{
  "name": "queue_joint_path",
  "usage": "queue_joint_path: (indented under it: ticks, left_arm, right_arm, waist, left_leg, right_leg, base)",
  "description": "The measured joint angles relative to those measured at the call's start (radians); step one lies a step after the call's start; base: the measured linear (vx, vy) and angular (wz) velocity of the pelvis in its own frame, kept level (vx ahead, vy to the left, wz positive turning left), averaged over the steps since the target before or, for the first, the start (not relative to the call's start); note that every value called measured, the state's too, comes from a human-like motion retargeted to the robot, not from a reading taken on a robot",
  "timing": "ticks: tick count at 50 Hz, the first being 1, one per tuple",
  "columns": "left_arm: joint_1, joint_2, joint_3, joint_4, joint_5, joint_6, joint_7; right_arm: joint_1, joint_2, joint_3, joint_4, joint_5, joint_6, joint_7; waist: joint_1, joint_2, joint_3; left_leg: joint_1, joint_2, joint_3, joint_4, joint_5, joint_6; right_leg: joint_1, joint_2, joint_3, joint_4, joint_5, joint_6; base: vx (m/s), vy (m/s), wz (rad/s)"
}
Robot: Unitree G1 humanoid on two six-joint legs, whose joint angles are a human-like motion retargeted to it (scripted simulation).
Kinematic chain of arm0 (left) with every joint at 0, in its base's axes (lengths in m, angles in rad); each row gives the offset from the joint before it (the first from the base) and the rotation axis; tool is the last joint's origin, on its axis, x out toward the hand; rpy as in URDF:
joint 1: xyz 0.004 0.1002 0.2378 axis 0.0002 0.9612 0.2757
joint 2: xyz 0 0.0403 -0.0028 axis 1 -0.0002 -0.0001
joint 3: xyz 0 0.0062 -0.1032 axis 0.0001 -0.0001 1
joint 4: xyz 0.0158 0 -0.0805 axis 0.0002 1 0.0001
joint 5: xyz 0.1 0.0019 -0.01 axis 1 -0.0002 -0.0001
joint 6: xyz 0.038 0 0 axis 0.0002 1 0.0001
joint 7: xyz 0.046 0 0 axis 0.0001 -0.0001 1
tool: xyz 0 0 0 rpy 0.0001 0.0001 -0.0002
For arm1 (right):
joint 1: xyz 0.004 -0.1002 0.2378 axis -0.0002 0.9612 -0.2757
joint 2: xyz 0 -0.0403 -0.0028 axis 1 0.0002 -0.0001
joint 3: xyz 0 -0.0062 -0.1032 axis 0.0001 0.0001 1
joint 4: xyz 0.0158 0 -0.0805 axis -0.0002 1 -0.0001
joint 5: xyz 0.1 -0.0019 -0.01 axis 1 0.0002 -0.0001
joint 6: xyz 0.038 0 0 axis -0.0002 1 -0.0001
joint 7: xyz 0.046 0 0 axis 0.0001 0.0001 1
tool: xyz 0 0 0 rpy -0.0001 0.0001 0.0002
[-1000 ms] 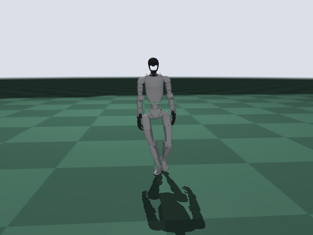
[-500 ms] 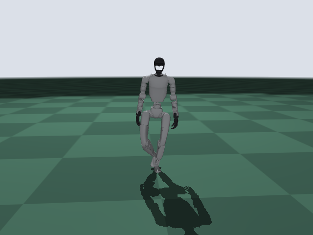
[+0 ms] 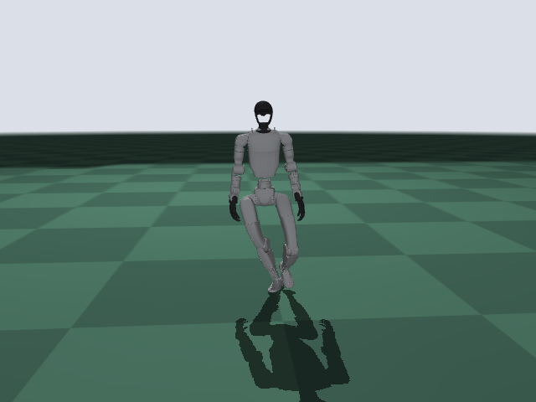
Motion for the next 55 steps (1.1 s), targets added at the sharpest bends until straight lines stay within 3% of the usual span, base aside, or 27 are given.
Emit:
queue_joint_path:
  ticks: [3, 5, 7, 10, 12, 13, 17, 18, 19, 22, 24, 26, 28, 32, 36, 38, 42, 45, 47, 48, 49, 50, 52, 55]
  left_arm:
    - [0.041, -0.009, 0.02, 0.105, -0.005, -0.013, 0.028]
    - [0.067, -0.022, 0.025, 0.167, 0.008, -0.006, 0.017]
    - [0.093, -0.021, 0.046, 0.205, 0.025, 0.009, 0.01]
    - [0.138, -0.027, 0.087, 0.234, 0.035, 0.029, 0.002]
    - [0.156, -0.034, 0.112, 0.25, 0.032, 0.041, -0.018]
    - [0.156, -0.039, 0.122, 0.26, 0.031, 0.048, -0.032]
    - [0.139, -0.05, 0.147, 0.261, 0.038, 0.068, -0.065]
    - [0.134, -0.051, 0.142, 0.253, 0.041, 0.068, -0.067]
    - [0.13, -0.052, 0.132, 0.242, 0.044, 0.067, -0.068]
    - [0.115, -0.053, 0.106, 0.2, 0.051, 0.068, -0.073]
    - [0.09, -0.045, 0.104, 0.176, 0.044, 0.068, -0.08]
    - [0.056, -0.043, 0.098, 0.155, 0.025, 0.069, -0.073]
    - [0.025, -0.04, 0.091, 0.137, 0.002, 0.066, -0.062]
    - [-0.029, -0.019, 0.059, 0.121, -0.023, 0.057, -0.072]
    - [-0.056, 0.009, 0.036, 0.081, 0.006, 0.056, -0.081]
    - [-0.054, 0.027, 0.021, 0.052, 0.021, 0.064, -0.084]
    - [-0.027, 0.049, 0.002, 0.038, 0.054, 0.08, -0.081]
    - [0.005, 0.048, 0.038, 0.058, 0.089, 0.098, -0.093]
    - [0.012, 0.043, 0.042, 0.067, 0.091, 0.102, -0.088]
    - [0.013, 0.037, 0.037, 0.069, 0.087, 0.1, -0.083]
    - [0.013, 0.032, 0.033, 0.068, 0.085, 0.099, -0.087]
    - [0.013, 0.027, 0.029, 0.065, 0.084, 0.097, -0.095]
    - [0.016, 0.022, 0.032, 0.053, 0.091, 0.091, -0.111]
    - [0.033, 0.013, 0.044, 0.04, 0.097, 0.075, -0.112]
  right_arm:
    - [-0.033, 0.019, 0.016, -0.062, 0.033, -0.017, 0.005]
    - [-0.042, 0.024, 0.026, -0.111, 0.047, -0.036, 0.019]
    - [-0.058, 0.034, 0.045, -0.159, 0.041, -0.048, 0.036]
    - [-0.081, 0.048, 0.075, -0.212, 0.009, -0.056, 0.039]
    - [-0.091, 0.048, 0.086, -0.224, -0.026, -0.051, 0.019]
    - [-0.095, 0.045, 0.084, -0.219, -0.046, -0.046, 0.005]
    - [-0.083, 0.048, 0.072, -0.147, -0.085, -0.023, -0.043]
    - [-0.07, 0.047, 0.06, -0.118, -0.085, -0.018, -0.039]
    - [-0.055, 0.044, 0.045, -0.088, -0.083, -0.015, -0.029]
    - [-0.008, 0.037, 0.001, 0.001, -0.072, -0.001, 0.0]
    - [0.0, 0.041, -0.018, 0.059, -0.053, 0.011, -0.016]
    - [-0.004, 0.042, -0.033, 0.105, -0.024, 0.022, -0.035]
    - [-0.006, 0.044, -0.036, 0.13, -0.008, 0.028, -0.026]
    - [0.005, 0.046, -0.047, 0.114, -0.052, 0.022, 0.006]
    - [0.023, 0.042, -0.045, 0.083, -0.068, 0.003, -0.023]
    - [0.03, 0.036, -0.051, 0.077, -0.068, 0.0, -0.024]
    - [0.05, 0.005, -0.094, 0.081, -0.069, 0.021, -0.005]
    - [0.063, -0.017, -0.122, 0.09, -0.043, 0.029, -0.018]
    - [0.06, -0.028, -0.147, 0.103, -0.004, 0.032, -0.023]
    - [0.059, -0.032, -0.154, 0.108, 0.022, 0.034, -0.023]
    - [0.056, -0.032, -0.152, 0.115, 0.049, 0.035, -0.02]
    - [0.051, -0.032, -0.146, 0.122, 0.076, 0.034, -0.016]
    - [0.024, -0.026, -0.116, 0.133, 0.101, 0.031, -0.006]
    - [-0.031, -0.007, -0.086, 0.119, 0.067, 0.027, -0.008]
  waist:
    - [0.007, -0.01, -0.022]
    - [-0.024, -0.017, -0.048]
    - [-0.031, 0.011, -0.048]
    - [-0.033, 0.068, -0.044]
    - [-0.034, 0.101, -0.048]
    - [-0.041, 0.113, -0.052]
    - [-0.062, 0.121, -0.067]
    - [-0.053, 0.129, -0.074]
    - [-0.046, 0.129, -0.079]
    - [-0.031, 0.127, -0.09]
    - [-0.019, 0.133, -0.077]
    - [-0.003, 0.13, -0.057]
    - [-0.007, 0.093, -0.047]
    - [-0.084, -0.02, -0.025]
    - [-0.138, -0.096, -0.003]
    - [-0.157, -0.118, 0.005]
    - [-0.207, -0.118, -0.006]
    - [-0.252, -0.103, -0.01]
    - [-0.232, -0.093, 0.02]
    - [-0.208, -0.088, 0.034]
    - [-0.189, -0.086, 0.039]
    - [-0.171, -0.086, 0.042]
    - [-0.123, -0.075, 0.049]
    - [-0.05, -0.055, 0.045]
  left_leg:
    - [-0.002, -0.07, 0.093, -0.269, 0.041, 0.0]
    - [0.032, -0.203, 0.149, -0.602, 0.151, 0.0]
    - [0.087, -0.24, 0.07, -0.869, 0.239, -0.157]
    - [0.145, -0.23, -0.03, -1.098, 0.251, -0.359]
    - [0.174, -0.217, -0.009, -1.152, 0.267, -0.396]
    - [0.184, -0.216, -0.006, -1.154, 0.266, -0.39]
    - [0.213, -0.218, 0.049, -1.082, 0.366, -0.226]
    - [0.225, -0.205, 0.052, -1.066, 0.425, -0.21]
    - [0.235, -0.203, 0.039, -1.037, 0.42, -0.161]
    - [0.267, -0.206, 0.014, -0.895, 0.278, 0.0]
    - [0.295, -0.136, 0.036, -0.784, 0.197, 0.0]
    - [0.303, -0.111, 0.028, -0.684, 0.156, 0.0]
    - [0.339, -0.11, 0.064, -0.669, 0.129, 0.0]
    - [0.444, -0.208, 0.049, -0.759, 0.118, 0.0]
    - [0.566, -0.303, 0.007, -0.87, 0.147, 0.0]
    - [0.641, -0.33, -0.013, -0.944, 0.183, 0.0]
    - [0.743, -0.326, -0.027, -0.968, 0.314, 0.0]
    - [0.723, -0.252, 0.024, -0.77, 0.55, 0.0]
    - [0.581, -0.27, -0.089, -0.482, 0.627, 0.0]
    - [0.49, -0.316, -0.147, -0.338, 0.606, 0.0]
    - [0.409, -0.312, -0.162, -0.208, 0.499, 0.0]
    - [0.332, -0.281, -0.156, -0.085, 0.349, 0.0]
    - [0.194, -0.177, -0.12, 0.07, 0.154, 0.0]
    - [-0.009, -0.154, -0.068, 0.12, -0.075, 0.0]
  right_leg:
    - [0.027, -0.048, -0.022, -0.036, 0.038, 0.06]
    - [0.018, -0.128, -0.08, -0.034, 0.06, 0.128]
    - [0.038, -0.099, -0.079, -0.007, 0.036, 0.142]
    - [0.086, -0.035, -0.053, 0.034, -0.003, 0.157]
    - [0.122, -0.004, -0.035, 0.056, -0.029, 0.163]
    - [0.139, 0.006, -0.035, 0.065, -0.041, 0.167]
    - [0.219, 0.006, -0.077, 0.106, -0.027, 0.184]
    - [0.242, 0.003, -0.104, 0.133, 0.005, 0.189]
    - [0.255, -0.012, -0.137, 0.185, 0.054, 0.198]
    - [0.27, -0.098, -0.279, 0.427, 0.287, 0.211]
    - [0.252, -0.134, -0.323, 0.574, 0.388, 0.202]
    - [0.166, -0.166, -0.297, 0.673, 0.348, 0.169]
    - [0.049, -0.185, -0.253, 0.671, 0.321, 0.174]
    - [-0.192, -0.226, -0.157, 0.49, 0.264, 0.173]
    - [-0.311, -0.226, -0.125, 0.152, 0.188, 0.094]
    - [-0.362, -0.211, -0.077, 0.046, 0.187, 0.03]
    - [-0.391, -0.19, -0.041, 0.027, 0.184, -0.011]
    - [-0.343, -0.156, 0.015, 0.125, 0.132, -0.046]
    - [-0.28, -0.137, 0.032, 0.144, 0.07, -0.049]
    - [-0.242, -0.139, 0.021, 0.123, 0.062, -0.048]
    - [-0.215, -0.14, 0.017, 0.108, 0.05, -0.042]
    - [-0.193, -0.141, 0.018, 0.095, 0.035, -0.033]
    - [-0.147, -0.121, 0.019, 0.055, 0.024, -0.027]
    - [-0.095, -0.11, 0.02, -0.013, 0.048, 0.003]
  base:
    - [0.31, 0.67, 0.11]
    - [0.24, 0.78, 0.73]
    - [0.46, 0.23, 0.02]
    - [0.52, 0.07, -0.43]
    - [0.71, 0.16, -0.21]
    - [0.7, 0.19, 0.23]
    - [0.7, 0.15, 0.43]
    - [0.94, 0.19, 0.39]
    - [0.91, 0.17, 0.5]
    - [0.9, 0.06, 0.4]
    - [0.96, -0.14, -0.31]
    - [0.62, -0.14, -0.49]
    - [0.73, -0.2, -0.22]
    - [0.85, -0.27, 0.38]
    - [0.71, -0.18, 0.18]
    - [1.09, -0.18, 0.05]
    - [0.96, -0.07, 0.2]
    - [1.25, -0.22, -0.03]
    - [1.07, -0.39, -0.46]
    - [0.7, -0.21, -0.49]
    - [0.49, -0.12, -0.38]
    - [0.46, -0.14, -0.34]
    - [0.58, -0.07, -0.53]
    - [0.67, 0.37, -0.47]
